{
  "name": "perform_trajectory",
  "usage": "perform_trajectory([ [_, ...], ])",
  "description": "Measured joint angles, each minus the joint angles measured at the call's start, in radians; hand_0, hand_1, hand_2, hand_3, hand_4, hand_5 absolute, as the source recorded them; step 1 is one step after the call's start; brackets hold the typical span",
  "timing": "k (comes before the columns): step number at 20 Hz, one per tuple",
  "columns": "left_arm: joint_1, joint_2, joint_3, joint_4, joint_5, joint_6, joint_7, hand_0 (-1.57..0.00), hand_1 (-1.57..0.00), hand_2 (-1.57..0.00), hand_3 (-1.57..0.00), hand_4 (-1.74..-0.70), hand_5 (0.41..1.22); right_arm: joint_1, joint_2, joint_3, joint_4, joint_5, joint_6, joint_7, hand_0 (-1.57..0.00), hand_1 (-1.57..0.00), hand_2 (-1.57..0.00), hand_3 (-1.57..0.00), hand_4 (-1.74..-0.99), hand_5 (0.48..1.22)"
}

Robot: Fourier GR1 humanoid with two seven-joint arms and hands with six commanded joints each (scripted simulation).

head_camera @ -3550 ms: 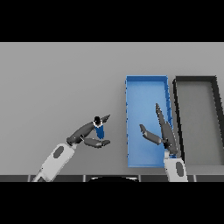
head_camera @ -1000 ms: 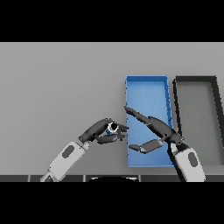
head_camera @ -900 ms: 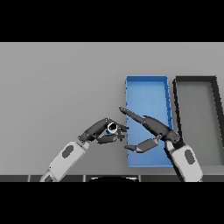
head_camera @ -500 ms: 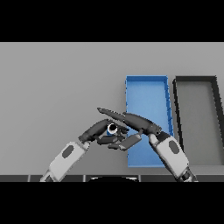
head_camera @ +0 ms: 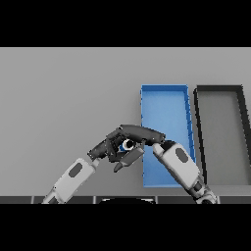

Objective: Pick up the blue pipe and place it into the blue bin.

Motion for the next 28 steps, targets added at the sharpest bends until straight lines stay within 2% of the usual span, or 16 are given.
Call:
perform_trajectory([
  [1,0.006,-0.018,0.004,0.002,0.008,0.004,0.006,-1.16,-1.13,-1.05,-1.07,-1.63,1.221,-0.003,-0.002,0.003,0.008,-0.034,-0.002,0.002,-1.22,-1.21,-1.23,-1.08,-1.526,0.728],
  [3,0.02,-0.042,0.025,-0.009,0.052,0.003,-0.041,-1.31,-1.29,-1.19,-1.25,-1.67,1.221,0.019,-0.004,0.017,0.018,-0.067,-0.008,0.02,-1.35,-1.34,-1.35,-1.26,-1.469,0.905],
  [5,0.038,-0.055,0.034,-0.006,0.069,-0.004,-0.086,-1.4,-1.39,-1.31,-1.36,-1.7,1.221,0.023,0.004,0.02,0.029,-0.046,-0.015,-0.02,-1.43,-1.42,-1.43,-1.37,-1.441,1.019],
  [7,0.034,-0.05,0.043,-0.019,0.081,-0.021,-0.076,-1.46,-1.45,-1.37,-1.44,-1.71,1.221,0.023,-0.013,0.039,0.014,0.042,-0.006,-0.126,-1.48,-1.48,-1.48,-1.44,-1.457,1.092],
  [8,0.035,-0.051,0.043,-0.021,0.09,-0.027,-0.07,-1.49,-1.48,-1.39,-1.46,-1.72,1.221,0.025,-0.022,0.047,0.009,0.054,-0.006,-0.144,-1.5,-1.5,-1.5,-1.47,-1.465,1.118],
  [10,0.044,-0.043,0.05,-0.027,0.096,-0.011,-0.074,-1.52,-1.51,-1.39,-1.5,-1.73,1.221,0.018,-0.024,0.049,0.013,0.05,-0.014,-0.133,-1.52,-1.52,-1.53,-1.51,-1.475,1.155],
  [11,0.035,-0.049,0.051,-0.019,0.105,-0.01,-0.092,-1.43,-1.35,-1.22,-1.33,-1.65,1.221,0.017,-0.01,0.051,0.009,0.048,-0.03,-0.121,-1.53,-1.53,-1.53,-1.52,-1.48,1.168],
  [12,0.037,-0.034,0.044,-0.02,0.085,-0.001,-0.125,-1.16,-1.08,-0.98,-1.07,-1.54,1.221,0.019,-0.009,0.041,0.008,0.036,-0.037,-0.105,-1.54,-1.54,-1.54,-1.53,-1.483,1.179],
  [14,0.007,0.004,0.028,0.0,0.022,-0.024,-0.158,-0.74,-0.69,-0.62,-0.68,-1.31,1.221,0.041,-0.007,0.038,0.007,0.021,-0.034,-0.1,-1.55,-1.55,-1.55,-1.54,-1.488,1.194],
  [16,-0.01,0.03,0.014,-0.006,-0.013,-0.065,-0.154,-0.47,-0.44,-0.4,-0.44,-1.14,1.187,0.036,-0.005,0.029,-0.007,0.014,-0.021,-0.047,-1.56,-1.56,-1.56,-1.55,-1.491,1.204],
  [17,-0.009,0.036,0.013,0.0,-0.03,-0.072,-0.174,-0.38,-0.35,-0.32,-0.35,-1.09,1.113,0.035,0.003,0.025,-0.01,0.01,-0.011,-0.022,-1.56,-1.56,-1.56,-1.56,-1.492,1.207],
  [19,-0.009,0.034,0.008,0.004,-0.053,-0.057,-0.168,-0.24,-0.23,-0.2,-0.22,-1.0,0.93,0.05,0.026,0.022,-0.018,0.025,0.015,-0.035,-1.56,-1.56,-1.56,-1.56,-1.494,1.212],
  [20,-0.016,0.035,0.013,0.008,-0.055,-0.05,-0.127,-0.19,-0.18,-0.16,-0.18,-0.97,0.849,0.05,0.037,0.016,-0.029,0.027,0.009,-0.062,-1.57,-1.57,-1.57,-1.56,-1.495,1.214],
  [22,-0.016,0.044,0.019,0.023,-0.065,-0.042,-0.094,-0.12,-0.12,-0.1,-0.11,-0.91,0.735,0.053,0.042,0.006,-0.024,0.043,0.013,-0.079,-1.57,-1.57,-1.57,-1.57,-1.496,1.216],
  [26,-0.011,0.036,0.013,0.014,-0.064,-0.037,-0.068,-0.05,-0.05,-0.04,-0.05,-0.89,0.617,0.038,0.049,-0.011,-0.017,0.057,0.031,-0.058,-1.57,-1.57,-1.57,-1.57,-1.491,1.219],
  [28,-0.005,0.026,0.017,0.017,-0.041,-0.044,-0.049,-0.03,-0.03,-0.03,-0.03,-0.89,0.587,0.047,0.058,-0.019,-0.004,0.062,0.049,-0.074,-1.57,-1.57,-1.57,-1.57,-1.49,1.22],
])
